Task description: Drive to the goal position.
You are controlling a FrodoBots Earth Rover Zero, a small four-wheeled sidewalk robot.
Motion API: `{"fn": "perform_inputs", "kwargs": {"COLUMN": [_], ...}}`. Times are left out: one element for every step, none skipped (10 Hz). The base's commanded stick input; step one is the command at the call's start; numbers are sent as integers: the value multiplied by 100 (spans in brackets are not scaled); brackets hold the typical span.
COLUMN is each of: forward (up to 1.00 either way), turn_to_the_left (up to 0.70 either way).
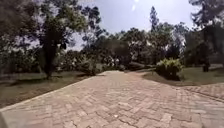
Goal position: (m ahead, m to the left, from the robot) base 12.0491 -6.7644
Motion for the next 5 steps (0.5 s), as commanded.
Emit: {"fn": "perform_inputs", "kwargs": {"forward": [30, 30, 30, 30, 30], "turn_to_the_left": [0, 0, 0, 0, 0]}}
